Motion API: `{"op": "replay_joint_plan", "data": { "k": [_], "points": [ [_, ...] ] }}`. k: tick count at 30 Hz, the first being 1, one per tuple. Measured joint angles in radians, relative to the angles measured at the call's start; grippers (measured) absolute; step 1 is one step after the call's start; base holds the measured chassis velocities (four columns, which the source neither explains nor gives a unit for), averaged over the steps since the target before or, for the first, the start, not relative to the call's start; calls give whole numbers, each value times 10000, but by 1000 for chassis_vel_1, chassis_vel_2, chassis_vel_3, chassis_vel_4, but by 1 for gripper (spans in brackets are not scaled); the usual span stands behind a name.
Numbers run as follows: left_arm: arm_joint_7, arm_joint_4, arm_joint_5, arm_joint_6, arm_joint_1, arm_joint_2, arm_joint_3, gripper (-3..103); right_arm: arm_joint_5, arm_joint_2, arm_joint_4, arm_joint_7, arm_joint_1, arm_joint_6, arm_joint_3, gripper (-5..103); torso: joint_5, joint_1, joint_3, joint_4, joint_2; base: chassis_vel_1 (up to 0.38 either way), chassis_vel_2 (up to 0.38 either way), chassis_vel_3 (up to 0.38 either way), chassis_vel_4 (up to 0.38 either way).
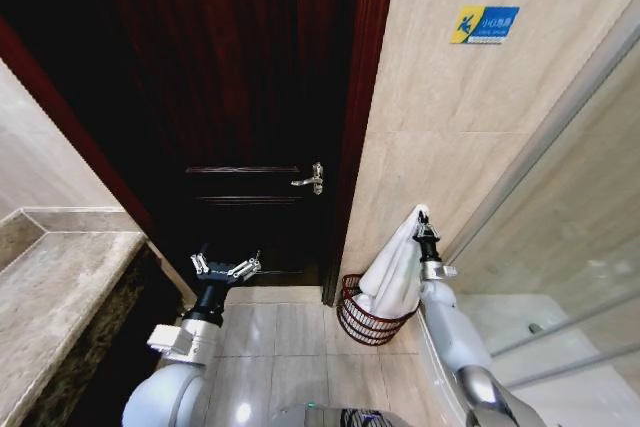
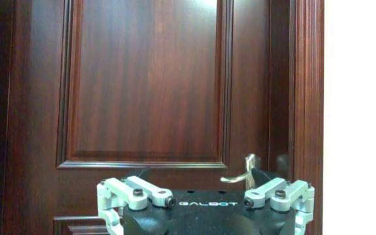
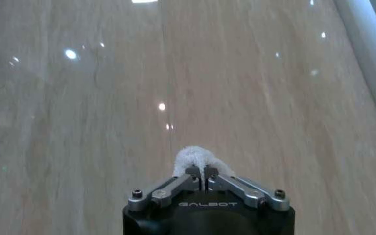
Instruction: Discard the used towel into the hamper.
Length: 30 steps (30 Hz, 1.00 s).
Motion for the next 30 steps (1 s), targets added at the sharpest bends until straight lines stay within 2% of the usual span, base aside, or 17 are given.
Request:
{"op": "replay_joint_plan", "data": {
  "k": [13, 24, 30],
  "points": [
    [0, 0, 0, 0, 0, 0, 0, 100, 404, 359, -1541, -598, 102, -12, -264, 2, 2, 0, 0, 0, 0, 0, 0, 0, 0],
    [0, 0, 0, 0, 0, 0, 0, 100, 694, 529, -2517, -646, 130, -33, -493, 2, 1, 0, 0, 0, 0, 0, 0, 0, 0],
    [0, 0, 0, 0, 0, 0, 0, 100, 326, 474, -3139, -638, 228, -538, -305, 2, 2, 0, 0, 1, -1, 0, 0, 0, 0]
  ]
}}
